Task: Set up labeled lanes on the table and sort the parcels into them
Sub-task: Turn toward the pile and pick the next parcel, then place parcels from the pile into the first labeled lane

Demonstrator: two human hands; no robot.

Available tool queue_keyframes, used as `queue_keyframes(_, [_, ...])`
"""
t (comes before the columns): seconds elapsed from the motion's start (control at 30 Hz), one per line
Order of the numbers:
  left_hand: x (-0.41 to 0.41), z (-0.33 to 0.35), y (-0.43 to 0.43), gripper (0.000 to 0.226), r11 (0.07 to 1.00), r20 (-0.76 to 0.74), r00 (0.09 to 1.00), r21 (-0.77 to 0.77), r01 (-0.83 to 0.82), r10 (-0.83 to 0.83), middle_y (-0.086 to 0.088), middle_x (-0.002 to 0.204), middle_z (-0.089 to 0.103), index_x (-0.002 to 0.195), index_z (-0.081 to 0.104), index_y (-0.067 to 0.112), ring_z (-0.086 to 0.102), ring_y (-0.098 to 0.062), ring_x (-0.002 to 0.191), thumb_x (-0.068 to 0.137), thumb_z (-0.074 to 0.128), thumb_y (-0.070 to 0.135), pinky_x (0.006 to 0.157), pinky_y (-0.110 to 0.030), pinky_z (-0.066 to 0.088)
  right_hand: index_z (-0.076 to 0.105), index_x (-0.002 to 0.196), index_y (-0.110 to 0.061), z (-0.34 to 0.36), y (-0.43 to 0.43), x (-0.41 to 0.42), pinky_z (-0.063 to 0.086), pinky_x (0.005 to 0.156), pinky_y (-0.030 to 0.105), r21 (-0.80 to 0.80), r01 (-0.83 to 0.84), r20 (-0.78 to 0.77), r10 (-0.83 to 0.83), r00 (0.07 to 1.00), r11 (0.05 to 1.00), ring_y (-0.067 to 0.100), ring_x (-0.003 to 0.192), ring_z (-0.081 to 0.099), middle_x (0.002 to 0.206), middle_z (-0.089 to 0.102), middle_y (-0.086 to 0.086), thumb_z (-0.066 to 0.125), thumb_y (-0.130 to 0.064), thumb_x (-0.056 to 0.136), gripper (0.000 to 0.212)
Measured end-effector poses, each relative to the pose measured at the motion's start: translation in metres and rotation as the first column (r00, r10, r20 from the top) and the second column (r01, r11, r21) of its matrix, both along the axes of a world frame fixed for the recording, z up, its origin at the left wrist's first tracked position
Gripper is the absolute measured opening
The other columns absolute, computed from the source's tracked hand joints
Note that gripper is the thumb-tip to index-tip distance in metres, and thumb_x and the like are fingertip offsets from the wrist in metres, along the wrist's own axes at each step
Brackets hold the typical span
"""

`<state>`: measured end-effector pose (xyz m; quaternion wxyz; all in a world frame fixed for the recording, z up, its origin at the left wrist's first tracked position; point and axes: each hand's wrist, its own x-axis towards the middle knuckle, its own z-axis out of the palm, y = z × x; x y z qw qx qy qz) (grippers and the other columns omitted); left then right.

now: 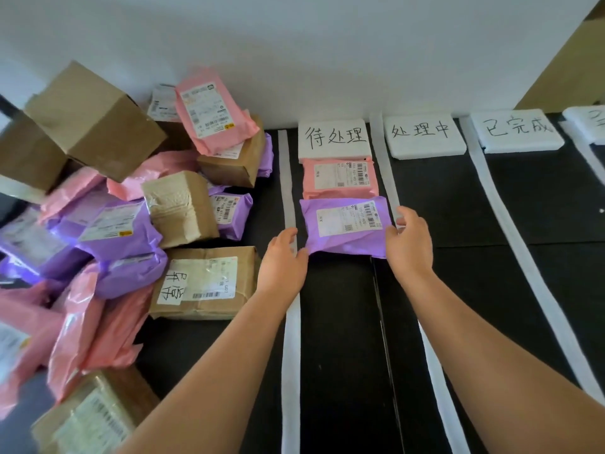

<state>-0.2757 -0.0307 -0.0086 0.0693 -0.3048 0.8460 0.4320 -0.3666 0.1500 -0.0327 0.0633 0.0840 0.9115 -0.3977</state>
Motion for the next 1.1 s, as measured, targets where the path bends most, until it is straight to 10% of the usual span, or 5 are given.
queue_keyframes(0.47, [0.129, 0.058, -0.104, 0.022, 0.951, -0.199, 0.934, 0.15, -0.272, 0.298, 0.007, 0.11, 0.068, 0.115, 0.068, 0.026, 0.063, -0.007, 0.096, 0.099, 0.054, 0.02, 0.064, -0.014, 0.039, 0.061, 0.126, -0.021, 0.067, -0.123, 0.121, 0.035, 0.069, 0.008, -0.167, -0.214, -0.156, 0.189, 0.97, 0.962, 0.002, 0.096, 0.053, 0.112, 0.059, -0.009, 0.05, -0.015, 0.102, 0.027])
queue_keyframes(0.7, [0.224, 0.056, -0.213, 0.023, 0.908, -0.259, 0.872, 0.178, -0.38, 0.416, 0.01, 0.095, 0.072, 0.091, 0.068, 0.036, 0.066, -0.013, 0.091, 0.093, 0.058, 0.015, 0.084, -0.031, 0.051, 0.067, 0.119, -0.024, 0.067, -0.23, 0.211, 0.043, 0.08, 0.018, -0.217, -0.291, -0.07, 0.282, 0.957, 0.932, 0.006, 0.105, 0.059, 0.114, 0.065, -0.009, 0.055, -0.02, 0.1, 0.023])
queue_keyframes(1.1, [0.331, 0.026, -0.355, 0.027, 0.778, -0.137, 0.766, 0.138, -0.613, 0.628, 0.005, 0.118, 0.064, 0.12, 0.065, 0.023, 0.057, -0.012, 0.094, 0.099, 0.05, 0.014, 0.07, -0.021, 0.041, 0.069, 0.116, -0.022, 0.07, -0.395, 0.313, 0.046, 0.086, 0.022, -0.113, -0.567, -0.096, 0.559, 0.824, 0.816, 0.008, 0.104, 0.061, 0.113, 0.068, -0.01, 0.055, -0.017, 0.098, 0.023])
